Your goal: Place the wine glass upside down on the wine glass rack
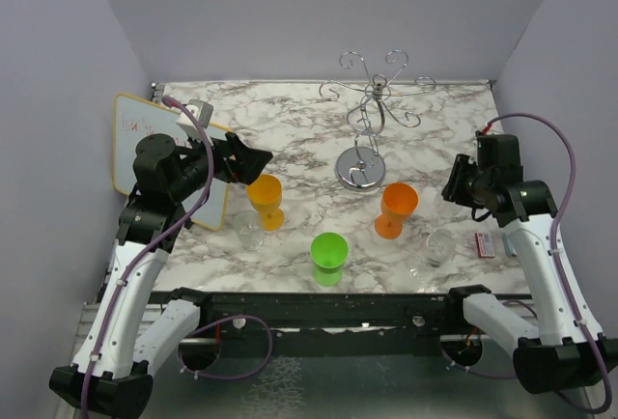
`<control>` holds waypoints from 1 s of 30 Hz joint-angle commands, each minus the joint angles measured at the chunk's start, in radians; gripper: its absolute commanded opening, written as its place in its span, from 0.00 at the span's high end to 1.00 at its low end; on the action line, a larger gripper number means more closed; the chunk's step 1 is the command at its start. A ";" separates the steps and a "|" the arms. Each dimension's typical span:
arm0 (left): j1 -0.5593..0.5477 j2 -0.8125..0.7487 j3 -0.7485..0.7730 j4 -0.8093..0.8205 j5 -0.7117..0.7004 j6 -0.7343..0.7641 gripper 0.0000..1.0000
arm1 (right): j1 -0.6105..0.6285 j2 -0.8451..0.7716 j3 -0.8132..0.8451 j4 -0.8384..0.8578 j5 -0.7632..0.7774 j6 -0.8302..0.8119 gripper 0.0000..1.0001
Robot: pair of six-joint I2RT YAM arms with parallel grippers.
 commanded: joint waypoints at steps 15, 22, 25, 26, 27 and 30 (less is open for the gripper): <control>0.004 0.013 -0.027 0.027 0.025 -0.062 0.01 | -0.003 0.149 -0.061 0.177 0.053 -0.002 0.75; 0.005 0.049 -0.005 0.024 0.016 -0.134 0.01 | -0.003 0.140 -0.030 0.178 0.101 0.027 0.99; 0.004 0.072 0.020 0.024 0.003 -0.166 0.01 | -0.003 0.113 0.025 0.166 0.147 0.033 0.99; 0.005 0.084 0.036 0.025 -0.004 -0.185 0.01 | -0.003 0.101 0.050 0.167 0.158 0.034 1.00; 0.005 0.098 0.053 0.027 -0.007 -0.204 0.01 | -0.003 0.084 0.067 0.179 0.166 0.036 1.00; 0.005 0.145 0.097 0.049 -0.005 -0.256 0.01 | -0.003 0.019 0.094 0.255 0.184 0.046 1.00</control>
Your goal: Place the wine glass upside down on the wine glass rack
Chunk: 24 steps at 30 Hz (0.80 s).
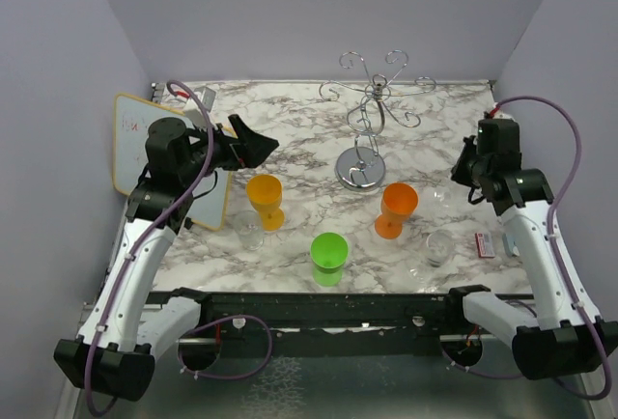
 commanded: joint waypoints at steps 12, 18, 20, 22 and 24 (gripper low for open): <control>-0.033 0.159 0.227 0.269 -0.023 -0.363 0.01 | -0.003 -0.313 0.080 0.417 0.150 0.138 1.00; -0.077 0.229 0.327 0.396 -0.081 -0.513 0.01 | -0.003 -0.414 0.067 0.551 0.144 0.194 0.99; -0.125 0.268 0.376 0.423 -0.103 -0.535 0.01 | -0.003 -0.456 0.055 0.612 0.131 0.200 0.99; -0.205 0.311 0.425 0.455 -0.141 -0.520 0.01 | -0.003 -0.477 0.053 0.655 0.079 0.188 0.99; -0.281 0.352 0.462 0.501 -0.167 -0.509 0.01 | -0.003 -0.496 0.049 0.685 0.024 0.182 0.99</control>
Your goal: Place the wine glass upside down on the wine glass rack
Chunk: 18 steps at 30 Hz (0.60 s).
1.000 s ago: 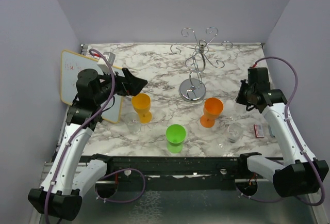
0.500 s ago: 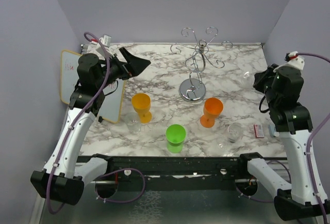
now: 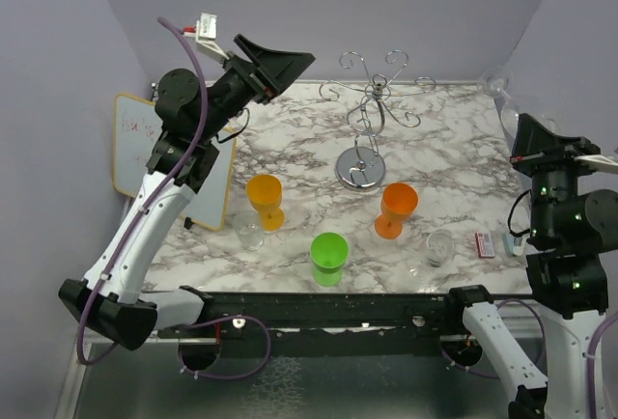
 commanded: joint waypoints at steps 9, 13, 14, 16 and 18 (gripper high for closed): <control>-0.436 0.265 0.257 0.183 -0.217 0.012 0.01 | -0.003 -0.135 -0.051 0.383 -0.269 0.062 0.99; -0.534 0.367 0.332 0.213 -0.261 0.023 0.01 | -0.003 -0.152 -0.076 0.449 -0.329 0.104 0.99; -0.552 0.394 0.356 0.213 -0.272 0.020 0.01 | -0.003 -0.155 -0.085 0.466 -0.338 0.113 0.99; -0.569 0.448 0.421 0.211 -0.267 0.005 0.02 | -0.003 -0.164 -0.104 0.502 -0.350 0.134 0.99; -0.581 0.489 0.468 0.222 -0.259 -0.028 0.04 | -0.003 -0.165 -0.107 0.519 -0.359 0.148 0.99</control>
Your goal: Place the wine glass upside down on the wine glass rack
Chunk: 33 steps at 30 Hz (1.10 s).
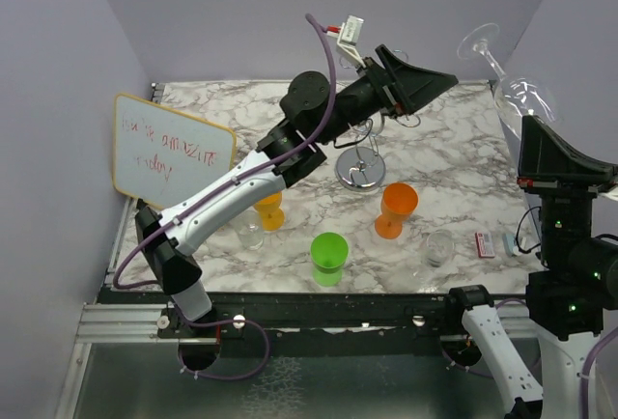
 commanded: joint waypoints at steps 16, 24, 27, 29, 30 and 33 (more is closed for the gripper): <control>-0.125 0.184 0.183 0.249 -0.146 -0.181 0.39 | -0.003 -0.016 -0.024 0.197 -0.169 0.138 0.99; -0.148 0.195 0.205 0.280 -0.166 -0.200 0.53 | -0.003 -0.013 -0.056 0.230 -0.209 0.171 0.99; -0.164 0.210 0.237 0.283 -0.195 -0.185 0.57 | -0.003 -0.017 -0.071 0.244 -0.223 0.181 0.99; -0.173 0.217 0.250 0.283 -0.198 -0.179 0.60 | -0.002 -0.019 -0.077 0.246 -0.224 0.185 0.99; -0.177 0.220 0.253 0.283 -0.201 -0.176 0.62 | -0.003 -0.020 -0.080 0.247 -0.225 0.186 0.99; -0.181 0.222 0.254 0.283 -0.214 -0.166 0.66 | -0.003 -0.024 -0.086 0.253 -0.233 0.187 0.99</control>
